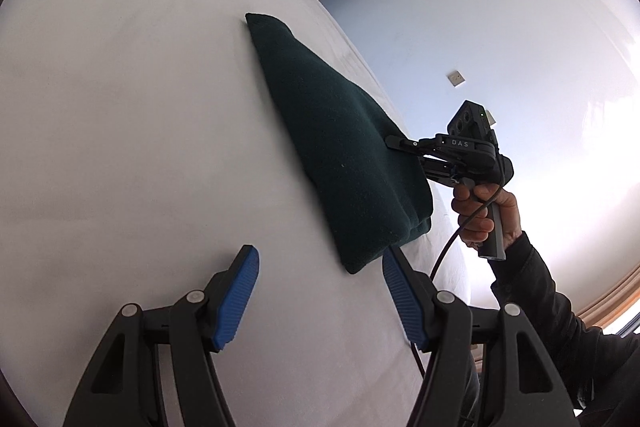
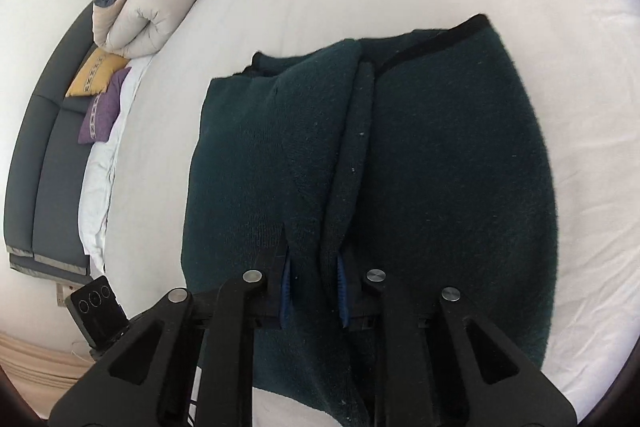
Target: Fold small clothes
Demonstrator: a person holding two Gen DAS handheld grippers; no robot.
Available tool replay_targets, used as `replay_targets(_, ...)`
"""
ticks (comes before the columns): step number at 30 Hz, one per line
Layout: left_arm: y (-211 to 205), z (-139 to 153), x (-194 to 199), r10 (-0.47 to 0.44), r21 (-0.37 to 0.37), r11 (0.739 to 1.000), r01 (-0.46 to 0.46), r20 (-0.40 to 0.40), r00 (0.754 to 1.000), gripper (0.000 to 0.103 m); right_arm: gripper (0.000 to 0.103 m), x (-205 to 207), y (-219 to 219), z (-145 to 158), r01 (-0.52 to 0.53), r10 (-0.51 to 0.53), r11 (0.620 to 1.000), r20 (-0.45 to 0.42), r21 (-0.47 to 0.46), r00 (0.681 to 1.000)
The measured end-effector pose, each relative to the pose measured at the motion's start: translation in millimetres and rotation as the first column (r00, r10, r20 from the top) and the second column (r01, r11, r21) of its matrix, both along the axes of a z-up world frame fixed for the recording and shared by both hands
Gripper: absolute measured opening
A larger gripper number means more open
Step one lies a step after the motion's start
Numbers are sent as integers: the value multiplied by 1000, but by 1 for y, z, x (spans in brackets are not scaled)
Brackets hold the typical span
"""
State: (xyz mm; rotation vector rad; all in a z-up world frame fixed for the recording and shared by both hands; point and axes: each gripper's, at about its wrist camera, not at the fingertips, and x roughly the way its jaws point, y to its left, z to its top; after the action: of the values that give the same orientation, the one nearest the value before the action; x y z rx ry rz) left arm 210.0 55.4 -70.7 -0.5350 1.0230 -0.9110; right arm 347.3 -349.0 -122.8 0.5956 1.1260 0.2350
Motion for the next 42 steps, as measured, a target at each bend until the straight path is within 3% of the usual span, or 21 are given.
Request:
replay_targets(12,18,-3,-1,0,-9,1000,0,2,1000,66,14,-60,-85,23,135,-134,991,41,-23,990)
replay_targets(17,22,0,5,-8,0,1000,8,5,1000,66,14,-57,-93,8,119,-121,990,-12,-80,993)
replay_targets(24,14,0,8,-12,15,1000,12,9,1000,66,16,-72,-120,-12,176,-176,984,-8,33,984)
replay_targets(27,11,-1,9,-17,31,999,17,19,1000,66,23,-78,-125,-6,196,-195,979,-16,48,981)
replay_targets(29,8,-2,8,-21,36,999,20,21,1000,66,26,-88,-128,1,218,-217,976,-19,30,976)
replay_targets(31,5,-2,8,-22,38,999,21,24,999,68,26,-106,-130,21,228,-227,972,22,-63,974)
replay_targets(33,3,-3,8,-24,40,999,23,27,999,68,26,-126,-125,42,222,-216,967,59,-126,975)
replay_targets(38,1,-7,8,-28,43,999,27,30,999,68,26,-154,-85,90,111,-89,983,156,-144,984)
replay_targets(42,-10,-5,4,-24,53,998,22,44,999,68,26,-160,-50,85,-30,48,991,137,-131,989)
